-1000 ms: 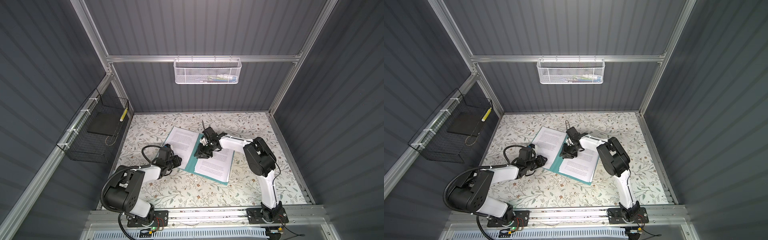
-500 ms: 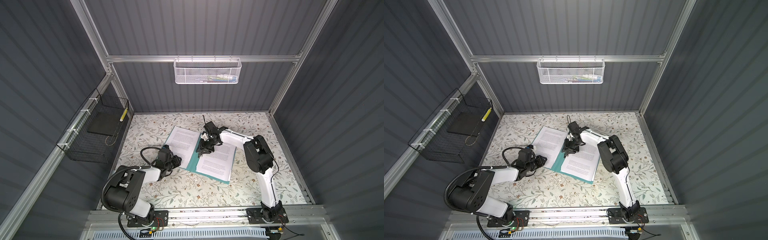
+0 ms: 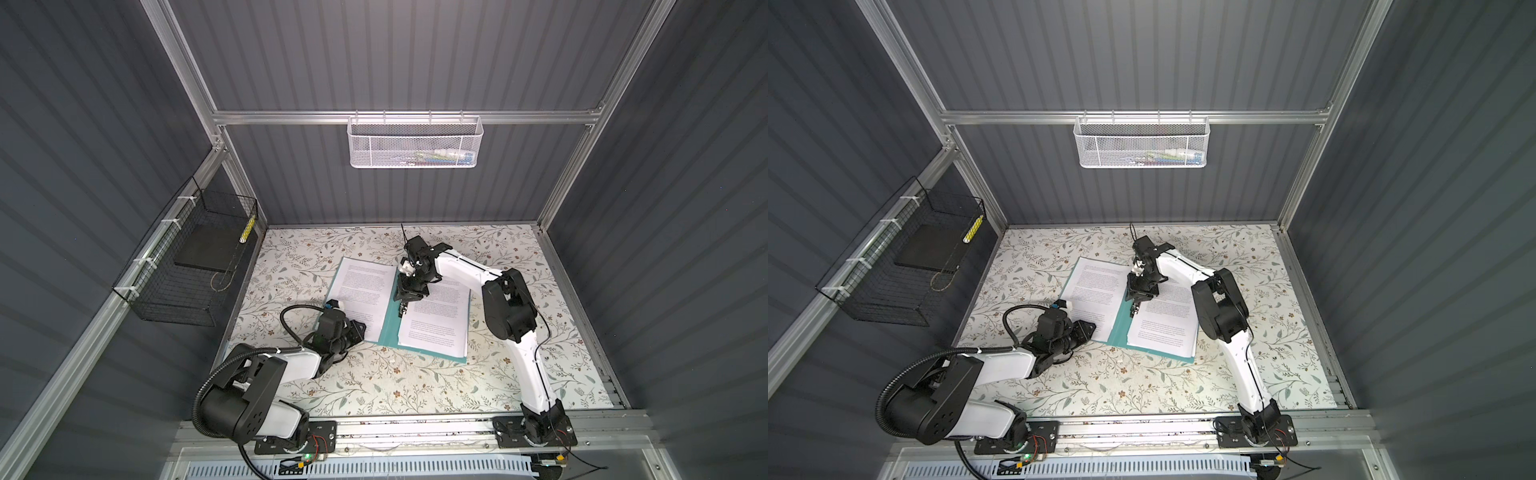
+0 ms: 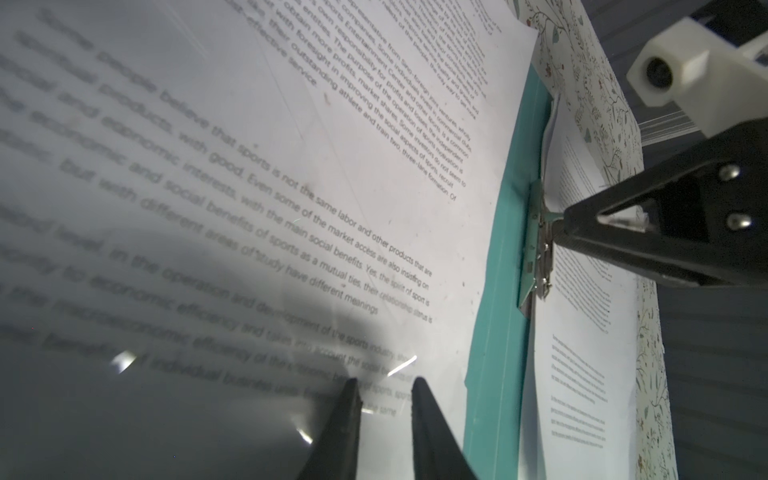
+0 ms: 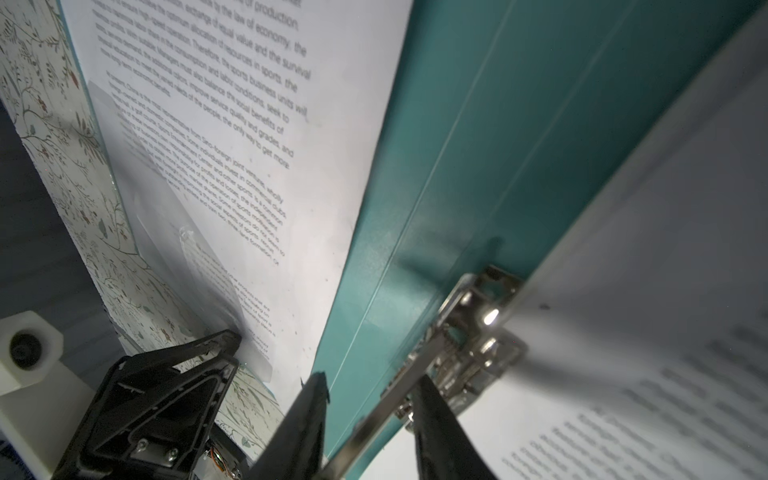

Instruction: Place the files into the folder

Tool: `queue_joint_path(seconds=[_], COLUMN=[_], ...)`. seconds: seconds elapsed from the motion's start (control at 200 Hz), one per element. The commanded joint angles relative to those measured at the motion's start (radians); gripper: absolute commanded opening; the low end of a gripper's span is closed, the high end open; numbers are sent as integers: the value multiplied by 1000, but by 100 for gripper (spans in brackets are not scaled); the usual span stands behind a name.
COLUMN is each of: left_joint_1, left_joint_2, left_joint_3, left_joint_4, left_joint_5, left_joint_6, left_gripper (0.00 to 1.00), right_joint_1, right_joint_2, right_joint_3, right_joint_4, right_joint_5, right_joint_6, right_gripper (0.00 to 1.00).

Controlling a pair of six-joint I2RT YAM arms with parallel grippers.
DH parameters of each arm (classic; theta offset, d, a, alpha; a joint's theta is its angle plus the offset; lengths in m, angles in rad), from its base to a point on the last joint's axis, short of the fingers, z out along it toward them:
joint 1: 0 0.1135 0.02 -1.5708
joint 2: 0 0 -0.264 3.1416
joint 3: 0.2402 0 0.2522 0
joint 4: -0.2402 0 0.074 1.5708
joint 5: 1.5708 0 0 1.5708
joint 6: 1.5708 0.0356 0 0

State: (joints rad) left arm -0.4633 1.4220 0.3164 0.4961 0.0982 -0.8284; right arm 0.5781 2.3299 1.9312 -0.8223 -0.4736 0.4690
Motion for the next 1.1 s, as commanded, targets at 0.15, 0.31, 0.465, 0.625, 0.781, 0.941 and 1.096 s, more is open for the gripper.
queue_joint_path(seconds=[0.15,0.31,0.465,0.625,0.781,0.941,1.096], left_joint_1=[-27,-37,-54,-54,-57,-60,-59], left_joint_2=[17,21,31,19,1,-41,-62], left_joint_3=[-36,-31,-18,-11,-20,-32,-22], left_joint_4=[-133,-118,-112,-121,-113,-126,-149], left_joint_5=[-31,-23,-19,-26,-36,-65,-83], left_joint_6=[-38,-41,-38,-35,-56,-61,-51], left_gripper=[26,26,27,27,27,27,27], right_joint_1=[-4,-4,-1,8,8,3,-66], right_joint_2=[63,100,129,108,40,-81,-334], right_joint_3=[131,187,227,231,208,124,-208], right_joint_4=[-123,-149,-166,-161,-132,-103,62], right_joint_5=[30,12,2,-5,4,72,125], right_joint_6=[-89,-104,-114,-109,-100,-53,52], right_gripper=[35,34,29,32,36,40,47])
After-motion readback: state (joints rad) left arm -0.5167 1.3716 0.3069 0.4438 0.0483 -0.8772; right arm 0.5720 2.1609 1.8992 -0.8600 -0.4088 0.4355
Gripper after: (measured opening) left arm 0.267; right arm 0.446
